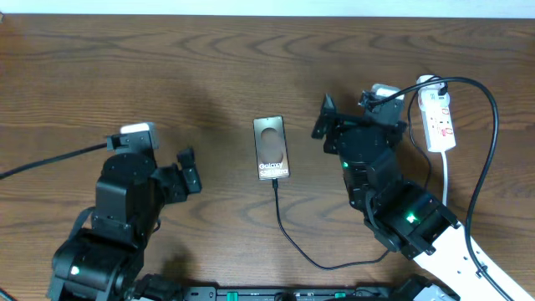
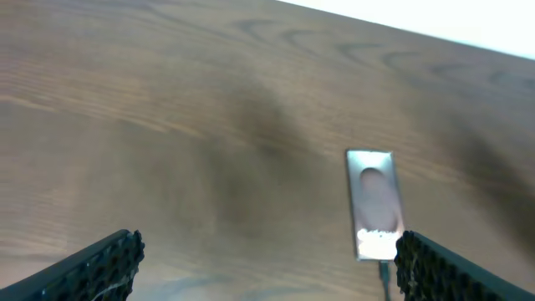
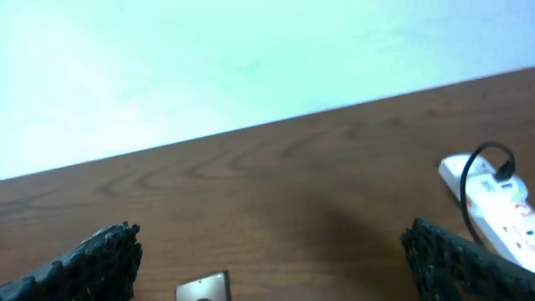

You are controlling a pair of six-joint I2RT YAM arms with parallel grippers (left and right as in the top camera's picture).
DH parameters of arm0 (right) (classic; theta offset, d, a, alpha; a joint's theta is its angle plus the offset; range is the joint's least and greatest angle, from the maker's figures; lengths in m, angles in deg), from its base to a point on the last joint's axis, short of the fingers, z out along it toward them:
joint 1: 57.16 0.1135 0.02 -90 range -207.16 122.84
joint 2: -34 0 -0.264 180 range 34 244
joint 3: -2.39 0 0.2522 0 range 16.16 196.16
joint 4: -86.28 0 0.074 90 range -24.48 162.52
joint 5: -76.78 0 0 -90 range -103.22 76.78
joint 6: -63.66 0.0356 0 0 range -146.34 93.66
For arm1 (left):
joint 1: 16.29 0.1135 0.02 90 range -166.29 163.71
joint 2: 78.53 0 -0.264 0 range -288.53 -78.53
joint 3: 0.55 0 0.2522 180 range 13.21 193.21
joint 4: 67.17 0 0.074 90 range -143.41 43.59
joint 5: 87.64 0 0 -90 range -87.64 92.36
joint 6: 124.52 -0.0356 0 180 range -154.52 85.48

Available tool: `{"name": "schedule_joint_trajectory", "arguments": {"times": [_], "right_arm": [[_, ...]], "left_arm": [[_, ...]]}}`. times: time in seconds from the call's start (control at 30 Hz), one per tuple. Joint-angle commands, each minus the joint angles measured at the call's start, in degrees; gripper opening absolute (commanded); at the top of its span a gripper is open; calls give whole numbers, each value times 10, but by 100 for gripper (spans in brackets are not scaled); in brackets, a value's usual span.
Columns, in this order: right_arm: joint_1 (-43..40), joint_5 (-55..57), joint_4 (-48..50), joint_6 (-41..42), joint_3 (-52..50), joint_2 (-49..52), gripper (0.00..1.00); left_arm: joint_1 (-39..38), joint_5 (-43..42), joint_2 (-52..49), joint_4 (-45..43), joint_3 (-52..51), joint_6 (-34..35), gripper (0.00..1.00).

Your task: Plug charger to phone and switch on socket

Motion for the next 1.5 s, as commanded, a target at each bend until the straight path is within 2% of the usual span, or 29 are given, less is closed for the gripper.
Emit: {"name": "schedule_joint_trajectory", "arguments": {"times": [0.0,0.3,0.9,1.1,1.27,1.47], "right_arm": [[-3,16,2,-43,8,1,99],[-3,-14,-32,-43,8,1,99],[-3,-17,-170,-24,8,2,99],[-9,-25,-170,-15,3,3,99],[-64,-72,-155,-13,-36,-17,99],[-171,-200,-19,-14,-158,-92,99]], "left_arm": [[3,18,-5,23,-2,-3,98],[3,18,-11,44,-2,-3,98],[3,18,-11,44,-2,-3,98],[3,18,-11,44,-2,-3,98],[3,18,-11,44,-2,-3,98],[3,18,-11,44,-2,-3,98]]}}
